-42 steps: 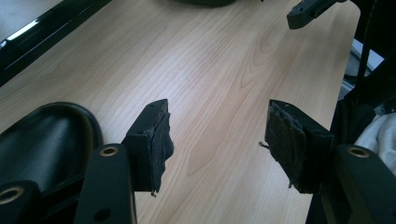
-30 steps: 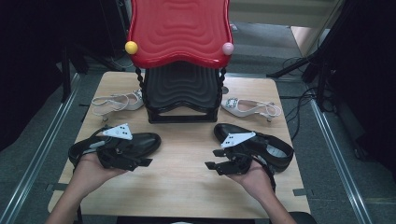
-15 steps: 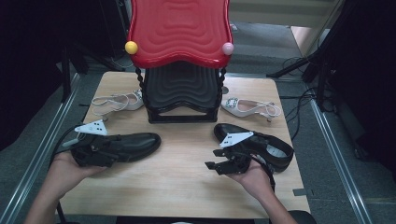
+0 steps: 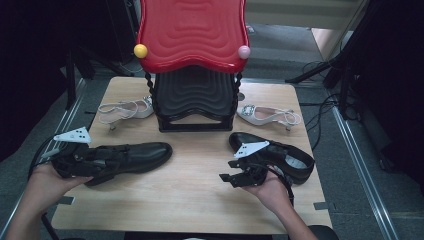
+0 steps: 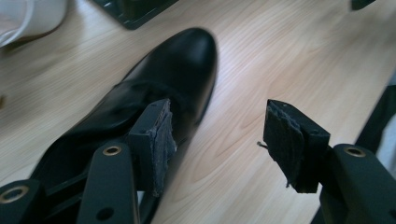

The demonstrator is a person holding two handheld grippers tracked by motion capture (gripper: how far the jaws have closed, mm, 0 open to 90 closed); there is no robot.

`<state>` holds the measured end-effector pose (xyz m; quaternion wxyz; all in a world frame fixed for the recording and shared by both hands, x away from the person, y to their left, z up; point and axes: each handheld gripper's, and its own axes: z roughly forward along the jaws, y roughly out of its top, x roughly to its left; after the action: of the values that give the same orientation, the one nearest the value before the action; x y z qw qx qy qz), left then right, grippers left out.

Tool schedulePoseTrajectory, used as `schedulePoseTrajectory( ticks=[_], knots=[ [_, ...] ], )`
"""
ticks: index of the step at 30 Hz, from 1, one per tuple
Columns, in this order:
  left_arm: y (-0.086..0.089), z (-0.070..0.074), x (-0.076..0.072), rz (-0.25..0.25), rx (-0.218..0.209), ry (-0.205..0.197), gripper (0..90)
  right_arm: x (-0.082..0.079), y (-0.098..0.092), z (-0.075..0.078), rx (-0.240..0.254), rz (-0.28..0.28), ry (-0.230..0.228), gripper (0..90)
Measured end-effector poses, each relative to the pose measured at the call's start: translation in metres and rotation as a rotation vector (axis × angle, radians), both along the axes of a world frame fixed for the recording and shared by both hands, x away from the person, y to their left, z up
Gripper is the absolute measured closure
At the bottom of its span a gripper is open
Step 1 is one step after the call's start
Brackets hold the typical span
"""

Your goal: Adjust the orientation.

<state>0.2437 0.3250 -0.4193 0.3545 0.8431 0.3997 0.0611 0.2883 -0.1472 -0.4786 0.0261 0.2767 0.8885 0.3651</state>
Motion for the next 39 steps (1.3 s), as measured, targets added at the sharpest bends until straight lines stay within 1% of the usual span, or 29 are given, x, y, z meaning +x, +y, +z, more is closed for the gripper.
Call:
schedulePoseTrajectory(
  ticks=[2,3,4,7,8,9,10,12,13,14,15,16,17,18,19,20,21,22,25,26,27,30,31,33,35,36,37,38,39],
  knots=[
    [0.009,-0.004,0.0,0.027,0.005,0.01,42.2,0.001,-0.001,-0.001,0.0,0.0,0.0,43.2],
    [0.009,-0.004,0.0,0.027,0.005,0.01,42.2,0.001,-0.001,-0.001,0.0,0.0,0.0,43.2],
    [0.015,-0.006,0.001,0.046,0.01,0.026,42.3,0.001,-0.001,-0.001,-0.004,-0.005,0.003,42.8],
    [0.023,-0.012,0.001,0.054,-0.007,0.041,42.5,0.001,-0.001,-0.001,-0.005,-0.006,0.004,42.8],
    [0.023,-0.012,0.001,0.054,-0.007,0.041,42.5,0.001,-0.001,-0.001,-0.005,-0.006,0.004,42.8],
    [0.024,-0.013,0.001,0.054,-0.005,0.056,42.5,0.002,-0.001,-0.002,-0.005,-0.005,0.003,42.8],
    [0.025,-0.016,0.002,0.06,0.006,0.058,42.7,0.002,-0.001,-0.002,-0.005,-0.005,0.002,42.8],
    [0.026,-0.02,0.003,0.065,0.026,0.08,42.7,0.002,0.0,-0.002,-0.006,-0.005,0.002,42.8],
    [0.026,-0.022,0.004,0.063,0.033,0.086,43.7,0.002,0.0,-0.002,-0.008,-0.006,0.005,42.8],
    [0.025,-0.024,0.005,0.063,0.038,0.08,43.7,0.002,0.0,-0.002,-0.008,-0.006,0.005,42.8],
    [0.021,-0.028,0.007,0.055,0.039,0.091,45.3,0.002,0.0,-0.002,-0.011,-0.007,0.009,43.6],
    [0.021,-0.028,0.007,0.055,0.039,0.091,45.5,0.002,0.0,-0.002,-0.011,-0.007,0.009,43.6],
    [0.018,-0.032,0.011,0.05,0.054,0.1,46.3,0.002,0.0,-0.002,-0.005,-0.008,0.011,44.6],
    [0.016,-0.033,0.012,0.057,0.063,0.1,47.1,0.002,0.0,-0.001,-0.003,-0.009,0.01,44.6],
    [0.016,-0.033,0.012,0.057,0.063,0.1,47.6,0.002,0.0,-0.001,-0.003,-0.009,0.01,44.6],
    [0.013,-0.035,0.013,0.053,0.07,0.096,47.6,0.002,0.0,-0.001,-0.002,-0.01,0.006,44.7],
    [0.009,-0.037,0.016,0.035,0.069,0.097,48.5,0.002,0.0,-0.002,-0.004,-0.009,0.005,44.7],
    [0.009,-0.037,0.016,0.035,0.069,0.097,48.5,0.002,0.0,-0.002,-0.004,-0.009,0.005,44.7],
    [0.003,-0.042,0.021,0.016,0.062,0.116,48.4,0.003,0.001,-0.003,-0.012,-0.003,0.007,44.7],
    [0.002,-0.043,0.023,0.009,0.072,0.115,48.7,0.003,0.001,-0.003,-0.013,-0.002,0.007,44.6],
    [0.0,-0.045,0.024,0.008,0.07,0.116,49.4,0.003,0.001,-0.004,-0.014,0.0,0.007,44.6],
    [-0.005,-0.049,0.03,-0.012,0.084,0.131,49.4,0.003,0.002,-0.004,-0.015,0.002,0.009,44.7],
    [-0.009,-0.051,0.033,-0.017,0.083,0.133,48.8,0.003,0.002,-0.004,-0.017,0.002,0.009,44.7],
    [-0.01,-0.052,0.034,-0.018,0.079,0.133,48.3,0.003,0.003,-0.004,-0.017,0.002,0.01,44.7],
    [-0.01,-0.053,0.036,-0.027,0.073,0.128,51.6,0.004,0.003,-0.005,-0.018,0.004,0.01,44.6],
    [-0.008,-0.056,0.038,-0.023,0.051,0.128,53.2,0.003,0.003,-0.005,-0.019,0.004,0.011,44.6],
    [-0.008,-0.056,0.038,-0.023,0.051,0.128,55.3,0.003,0.003,-0.005,-0.019,0.004,0.011,44.6],
    [-0.007,-0.057,0.039,-0.024,0.031,0.124,56.8,0.003,0.003,-0.005,-0.022,0.003,0.011,44.5],
    [-0.006,-0.058,0.039,-0.031,0.018,0.131,57.7,0.004,0.004,-0.005,-0.021,0.004,0.011,44.5]
  ],
)
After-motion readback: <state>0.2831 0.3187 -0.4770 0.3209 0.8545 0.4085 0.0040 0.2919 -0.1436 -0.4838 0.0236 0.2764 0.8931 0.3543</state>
